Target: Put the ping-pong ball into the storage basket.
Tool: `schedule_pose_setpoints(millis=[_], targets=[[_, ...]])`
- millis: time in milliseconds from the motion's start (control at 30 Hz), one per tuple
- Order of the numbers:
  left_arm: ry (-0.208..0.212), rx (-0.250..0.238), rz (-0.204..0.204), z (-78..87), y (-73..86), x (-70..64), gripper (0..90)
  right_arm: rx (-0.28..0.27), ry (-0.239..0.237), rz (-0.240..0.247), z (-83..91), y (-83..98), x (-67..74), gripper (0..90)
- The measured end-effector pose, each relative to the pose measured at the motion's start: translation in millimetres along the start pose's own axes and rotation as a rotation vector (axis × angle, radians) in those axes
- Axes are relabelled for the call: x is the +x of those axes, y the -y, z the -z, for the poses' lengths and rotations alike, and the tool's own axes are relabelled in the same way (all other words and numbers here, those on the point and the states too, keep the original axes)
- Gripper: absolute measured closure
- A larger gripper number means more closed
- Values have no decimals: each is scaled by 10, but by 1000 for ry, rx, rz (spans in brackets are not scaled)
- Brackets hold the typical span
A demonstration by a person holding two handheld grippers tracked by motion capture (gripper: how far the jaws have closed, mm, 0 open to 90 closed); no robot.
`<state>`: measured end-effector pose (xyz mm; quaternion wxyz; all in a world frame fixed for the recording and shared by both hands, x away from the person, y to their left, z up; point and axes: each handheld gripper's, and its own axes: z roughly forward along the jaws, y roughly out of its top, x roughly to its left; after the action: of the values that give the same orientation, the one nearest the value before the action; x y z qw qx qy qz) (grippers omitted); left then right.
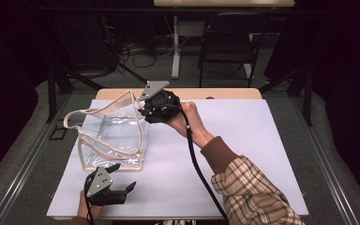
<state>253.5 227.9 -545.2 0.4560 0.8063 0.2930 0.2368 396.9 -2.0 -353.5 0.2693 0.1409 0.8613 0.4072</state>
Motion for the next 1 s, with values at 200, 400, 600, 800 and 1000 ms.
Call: schedule_pose_setpoints(millis=[200, 400, 600, 800, 1000], targets=[[0, -1, 0, 2, 0, 2, 161, 4, -6, 10, -34, -30, 41, 511], [0, -1, 0, 2, 0, 0, 161, 1, -14, 15, -64, -58, 87, 510], [0, -3, 0, 1, 1, -1, 161, 2, -20, 19, -91, -75, 123, 510], [-1, -4, 0, 2, 1, 0, 161, 6, -27, 25, -125, -93, 151, 510], [1, -4, 0, 3, 1, -1, 161, 5, -33, 33, -156, -114, 192, 510]])
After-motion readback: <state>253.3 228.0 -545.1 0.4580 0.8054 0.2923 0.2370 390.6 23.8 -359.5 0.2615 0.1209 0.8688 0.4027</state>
